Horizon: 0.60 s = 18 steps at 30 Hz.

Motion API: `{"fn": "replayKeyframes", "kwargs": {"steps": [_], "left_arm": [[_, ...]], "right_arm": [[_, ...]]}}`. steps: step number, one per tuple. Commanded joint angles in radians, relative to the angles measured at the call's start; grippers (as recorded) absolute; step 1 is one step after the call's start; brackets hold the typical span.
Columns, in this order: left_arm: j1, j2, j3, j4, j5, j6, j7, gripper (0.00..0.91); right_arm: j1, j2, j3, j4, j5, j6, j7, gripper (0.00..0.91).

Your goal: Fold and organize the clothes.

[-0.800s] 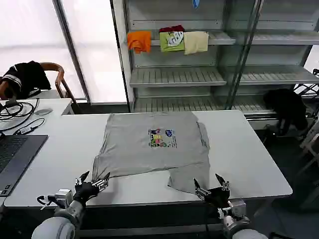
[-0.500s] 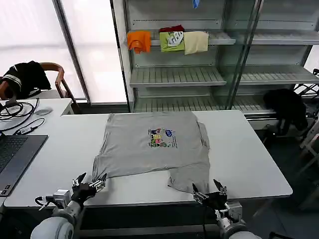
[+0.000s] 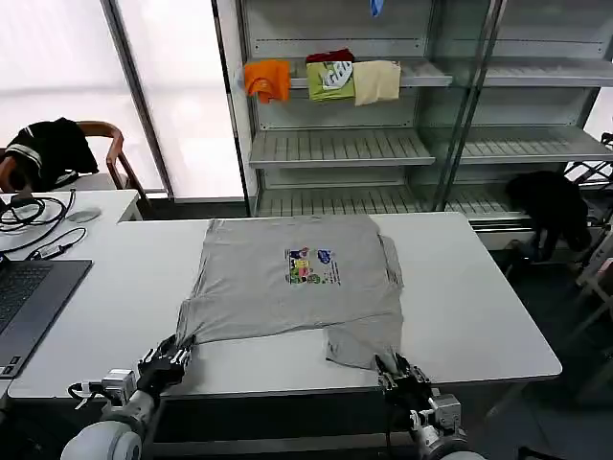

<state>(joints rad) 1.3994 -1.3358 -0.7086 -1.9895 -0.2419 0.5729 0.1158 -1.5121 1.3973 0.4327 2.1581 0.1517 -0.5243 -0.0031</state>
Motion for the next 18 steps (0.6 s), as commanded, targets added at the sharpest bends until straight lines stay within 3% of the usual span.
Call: {"fn": "replayKeyframes", "kwargs": {"steps": [1, 9, 18], "left_arm": [[0.001, -0.001, -0.001, -0.007, -0.013, -0.013, 0.000, 0.000], [-0.078, -0.018, -0.001, -0.031, -0.110, -0.054, -0.029, 0.000], [-0.265, -0.030, 0.025, 0.084, -0.157, -0.042, -0.041, 0.000]], "right_arm": [[-0.001, 0.001, 0.000, -0.002, 0.019, 0.058, 0.001, 0.000], [0.064, 0.031, 0.003, -0.025, 0.043, 0.239, 0.021, 0.000], [0.346, 0.084, 0.005, -0.228, 0.010, 0.226, 0.035, 0.000]]}}
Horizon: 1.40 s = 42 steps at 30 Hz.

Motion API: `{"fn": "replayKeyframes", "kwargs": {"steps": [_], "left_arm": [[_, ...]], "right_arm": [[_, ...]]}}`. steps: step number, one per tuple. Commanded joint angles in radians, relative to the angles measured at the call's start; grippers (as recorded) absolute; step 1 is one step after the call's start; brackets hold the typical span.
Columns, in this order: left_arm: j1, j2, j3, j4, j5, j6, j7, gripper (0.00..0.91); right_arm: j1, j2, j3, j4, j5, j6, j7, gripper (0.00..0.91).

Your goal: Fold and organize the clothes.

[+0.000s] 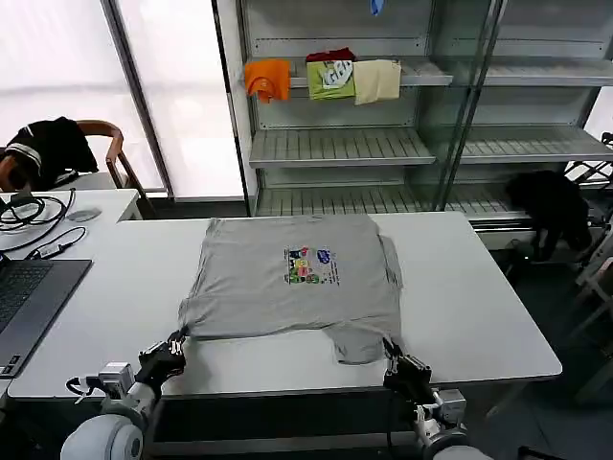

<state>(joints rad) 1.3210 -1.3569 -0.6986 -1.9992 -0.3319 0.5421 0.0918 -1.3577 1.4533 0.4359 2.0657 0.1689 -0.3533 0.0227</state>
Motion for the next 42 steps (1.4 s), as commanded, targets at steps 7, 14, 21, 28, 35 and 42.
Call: {"fn": "replayKeyframes", "kwargs": {"steps": [7, 14, 21, 28, 35, 42], "left_arm": [[-0.355, -0.013, 0.024, 0.253, -0.070, -0.035, -0.057, 0.000], [-0.422, -0.009, 0.038, 0.370, -0.040, -0.063, -0.061, 0.000], [-0.454, -0.011, 0.050, 0.433, -0.004, -0.070, -0.044, 0.010], [-0.464, -0.009, 0.054, 0.456, 0.032, -0.064, -0.028, 0.010], [-0.463, -0.011, 0.057, 0.465, 0.075, -0.053, -0.018, 0.010], [-0.475, -0.013, 0.062, 0.476, 0.085, -0.051, -0.018, 0.020]], "right_arm": [[0.406, 0.079, -0.010, -0.325, -0.027, 0.017, 0.020, 0.000], [0.540, 0.110, -0.014, -0.480, -0.067, 0.001, 0.016, 0.000], [0.605, 0.129, -0.011, -0.602, -0.099, -0.006, 0.004, 0.000], [0.636, 0.137, -0.012, -0.659, -0.126, -0.006, -0.015, 0.000], [0.675, 0.137, -0.013, -0.699, -0.147, -0.007, -0.031, 0.000], [0.718, 0.139, -0.013, -0.735, -0.153, -0.005, -0.036, 0.000]]}}
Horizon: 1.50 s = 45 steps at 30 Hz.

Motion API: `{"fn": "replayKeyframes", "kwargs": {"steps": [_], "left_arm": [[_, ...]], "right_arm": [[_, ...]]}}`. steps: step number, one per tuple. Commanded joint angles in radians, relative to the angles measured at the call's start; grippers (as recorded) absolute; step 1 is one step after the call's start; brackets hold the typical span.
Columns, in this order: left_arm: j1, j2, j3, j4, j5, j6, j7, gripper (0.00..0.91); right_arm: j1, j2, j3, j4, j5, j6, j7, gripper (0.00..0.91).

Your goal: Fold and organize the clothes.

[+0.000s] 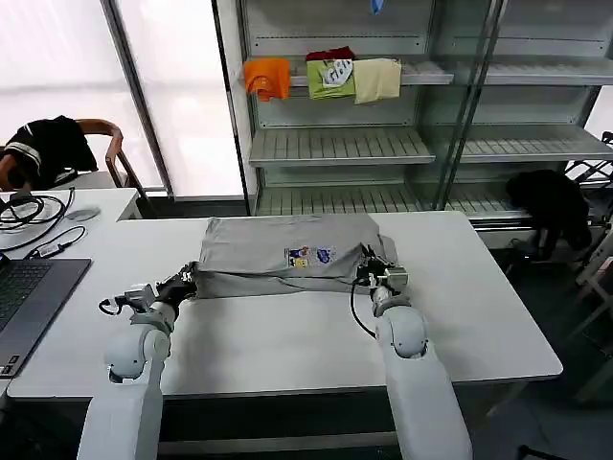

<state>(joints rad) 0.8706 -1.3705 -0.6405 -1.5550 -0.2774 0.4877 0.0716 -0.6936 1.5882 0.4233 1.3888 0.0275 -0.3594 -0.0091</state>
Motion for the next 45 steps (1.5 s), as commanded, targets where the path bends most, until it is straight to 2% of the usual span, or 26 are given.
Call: {"fn": "replayKeyframes", "kwargs": {"steps": [1, 10, 11, 17, 18, 19, 24, 32, 37, 41, 45], "left_arm": [[-0.025, 0.001, 0.005, 0.033, 0.033, 0.003, 0.002, 0.020], [-0.032, 0.004, 0.007, 0.041, 0.047, 0.009, 0.008, 0.020], [-0.032, 0.005, 0.008, 0.042, 0.050, 0.010, 0.008, 0.020], [-0.033, 0.004, 0.008, 0.042, 0.056, 0.011, 0.009, 0.020], [-0.032, 0.004, 0.009, 0.040, 0.060, 0.012, 0.006, 0.020], [-0.032, 0.004, 0.008, 0.039, 0.064, 0.009, 0.006, 0.907], [-0.012, 0.006, 0.010, 0.013, 0.067, -0.015, 0.008, 0.907], [0.016, 0.008, 0.008, -0.063, 0.056, -0.013, 0.005, 0.907], [0.035, 0.010, 0.004, -0.103, 0.047, -0.005, -0.003, 0.907], [0.056, 0.016, 0.004, -0.111, 0.111, 0.045, 0.002, 0.907], [0.069, 0.016, 0.009, -0.091, 0.151, 0.057, 0.006, 0.907]], "right_arm": [[0.059, 0.004, -0.001, -0.060, -0.011, 0.001, -0.005, 0.000], [0.096, 0.011, -0.005, -0.092, -0.033, -0.001, -0.008, 0.000], [0.099, 0.012, -0.005, -0.096, -0.033, 0.004, -0.007, 0.020], [0.126, 0.012, -0.003, -0.106, -0.028, 0.011, 0.010, 0.000], [0.130, 0.012, -0.003, -0.109, -0.030, 0.013, 0.015, 0.423], [0.132, 0.013, -0.003, -0.112, -0.030, 0.016, 0.018, 0.907], [0.125, 0.011, -0.003, -0.093, -0.019, 0.051, 0.031, 0.907], [0.107, -0.004, 0.002, -0.028, 0.049, 0.057, 0.060, 0.907], [0.009, -0.039, 0.001, 0.085, 0.037, -0.028, 0.018, 0.907], [-0.098, -0.072, 0.012, 0.207, 0.030, -0.114, -0.013, 0.907], [-0.176, -0.099, 0.020, 0.271, 0.016, -0.209, -0.015, 0.907]]}}
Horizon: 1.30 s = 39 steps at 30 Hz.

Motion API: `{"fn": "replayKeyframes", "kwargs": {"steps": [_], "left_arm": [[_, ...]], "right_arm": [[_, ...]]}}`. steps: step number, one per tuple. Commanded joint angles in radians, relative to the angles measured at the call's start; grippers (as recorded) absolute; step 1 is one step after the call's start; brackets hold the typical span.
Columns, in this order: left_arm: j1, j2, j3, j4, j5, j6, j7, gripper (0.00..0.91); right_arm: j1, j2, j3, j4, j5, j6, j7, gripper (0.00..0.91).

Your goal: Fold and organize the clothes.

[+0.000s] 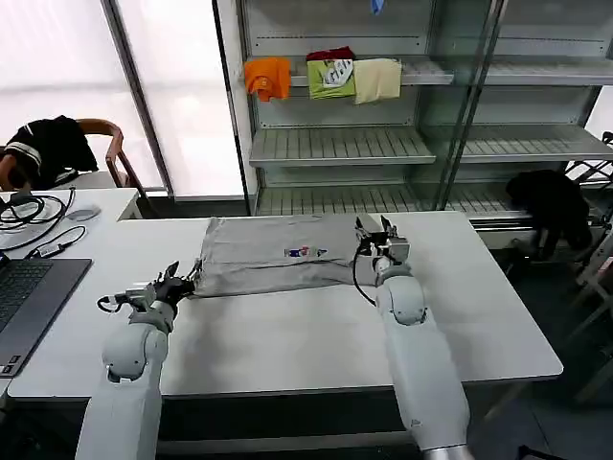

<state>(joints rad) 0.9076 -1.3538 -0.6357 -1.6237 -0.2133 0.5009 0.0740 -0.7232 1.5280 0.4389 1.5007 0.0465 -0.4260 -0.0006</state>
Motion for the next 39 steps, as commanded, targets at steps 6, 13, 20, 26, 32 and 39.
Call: {"fn": "replayKeyframes", "kwargs": {"steps": [6, 13, 20, 26, 32, 39], "left_arm": [[0.023, -0.006, 0.009, 0.000, 0.087, 0.061, 0.005, 0.907], [0.021, 0.000, 0.002, 0.023, 0.090, 0.071, 0.010, 0.907], [0.036, 0.003, -0.001, 0.018, 0.096, 0.071, 0.032, 0.030], [0.060, 0.000, 0.003, 0.002, 0.123, 0.075, 0.043, 0.010], [0.076, -0.007, 0.002, 0.002, 0.123, 0.075, 0.047, 0.010], [0.075, -0.009, 0.001, 0.009, 0.127, 0.066, 0.032, 0.000]], "right_arm": [[-0.183, -0.051, 0.016, 0.153, -0.028, -0.152, -0.025, 0.907], [-0.200, -0.045, 0.016, 0.133, -0.034, -0.151, -0.026, 0.907], [-0.194, -0.032, 0.017, 0.119, -0.017, -0.147, -0.003, 0.000], [-0.195, -0.035, 0.022, 0.121, 0.015, -0.145, 0.010, 0.000], [-0.197, -0.037, 0.023, 0.127, 0.023, -0.144, 0.007, 0.000], [-0.200, -0.037, 0.019, 0.148, 0.057, -0.150, 0.008, 0.000]]}}
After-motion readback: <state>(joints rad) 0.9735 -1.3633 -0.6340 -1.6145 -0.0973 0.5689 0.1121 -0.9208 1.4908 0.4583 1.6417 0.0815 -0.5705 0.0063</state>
